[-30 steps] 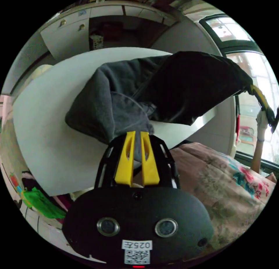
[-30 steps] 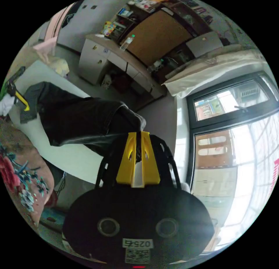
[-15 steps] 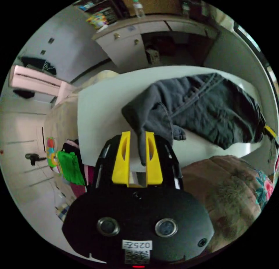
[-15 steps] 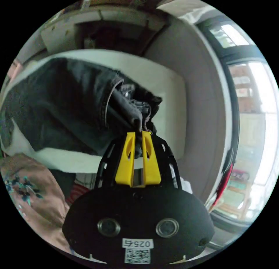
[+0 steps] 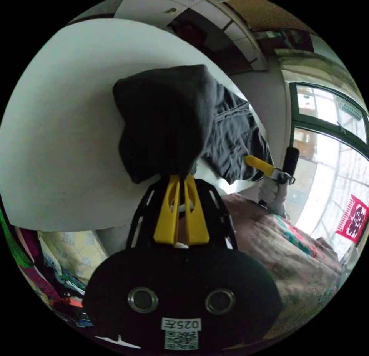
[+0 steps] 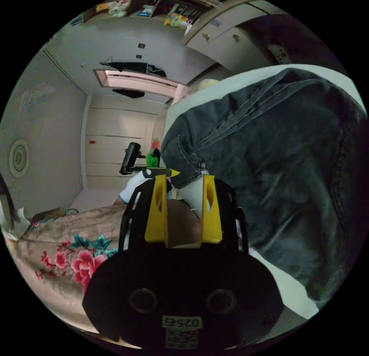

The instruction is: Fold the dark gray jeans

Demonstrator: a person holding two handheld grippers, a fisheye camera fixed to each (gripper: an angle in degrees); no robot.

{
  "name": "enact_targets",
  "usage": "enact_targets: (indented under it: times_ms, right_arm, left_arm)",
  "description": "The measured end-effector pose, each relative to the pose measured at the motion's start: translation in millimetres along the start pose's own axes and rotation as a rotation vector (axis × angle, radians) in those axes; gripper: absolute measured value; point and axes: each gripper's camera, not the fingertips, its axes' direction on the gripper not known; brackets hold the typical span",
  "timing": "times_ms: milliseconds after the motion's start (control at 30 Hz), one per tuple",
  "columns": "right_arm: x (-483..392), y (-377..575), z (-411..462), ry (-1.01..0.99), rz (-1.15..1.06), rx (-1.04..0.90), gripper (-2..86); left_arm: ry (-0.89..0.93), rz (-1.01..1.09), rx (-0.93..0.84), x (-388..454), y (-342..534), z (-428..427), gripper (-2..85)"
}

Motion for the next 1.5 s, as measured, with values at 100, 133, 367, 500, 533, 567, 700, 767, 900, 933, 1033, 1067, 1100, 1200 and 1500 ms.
enact_targets:
  times_ms: [100,133,367,500,533,567,700,767,900,933,1033,1067,1100,1200,1500]
  right_arm:
    - [7,-11,13,-0.018,0.005,-0.051,14.0]
    - [9,-15,16,-0.037,0.002,-0.064,15.0]
    - [2,-25,37,-0.117,-0.161,-0.18,21.5]
    - [-6,-25,67,0.041,-0.292,-0.336,20.9]
    - [-12,-21,75,0.115,-0.34,-0.371,20.4]
    - [-16,-18,78,0.146,-0.367,-0.379,19.3]
    - [-34,-4,106,0.388,-0.501,-0.453,4.6]
    - [-33,4,113,0.468,-0.551,-0.488,1.7]
    - [-21,17,64,0.266,-0.494,-0.458,0.0]
    - [-15,21,33,0.089,-0.456,-0.426,-0.2]
    - [3,37,-68,-0.358,-0.389,-0.267,-0.4]
    - [5,41,-91,-0.424,-0.39,-0.221,-0.4]
    - [9,50,-137,-0.53,-0.408,-0.129,-0.5]
    - [15,73,-246,-0.634,-0.438,0.176,-0.5]
    - [-97,88,-318,-0.303,-0.635,0.596,-0.5]
  left_arm:
    - [0.013,0.075,0.057,17,26,-35,-1.4]
    - [0.044,0.1,0.105,22,39,-52,-1.4]
    - [0.286,0.087,0.326,6,93,-124,-1.4]
    - [0.405,0.062,0.433,-7,109,-156,-1.4]
    - [0.442,0.07,0.452,-9,108,-167,-1.4]
    - [0.448,0.073,0.454,-10,107,-172,-1.4]
    - [0.397,0.057,0.453,-5,97,-212,-1.4]
    - [0.43,0.054,0.48,-4,95,-227,-1.4]
    - [0.579,-0.034,0.56,-15,103,-255,-1.4]
    - [0.612,-0.071,0.551,-16,107,-262,-1.5]
    - [0.616,-0.051,0.485,3,114,-283,-1.5]
    - [0.625,-0.031,0.469,9,114,-288,-1.5]
    - [0.669,0.005,0.435,20,112,-296,-1.5]
    - [0.942,0.095,0.337,48,96,-307,-1.5]
    - [1.286,0.041,0.245,-12,66,-317,0.0]
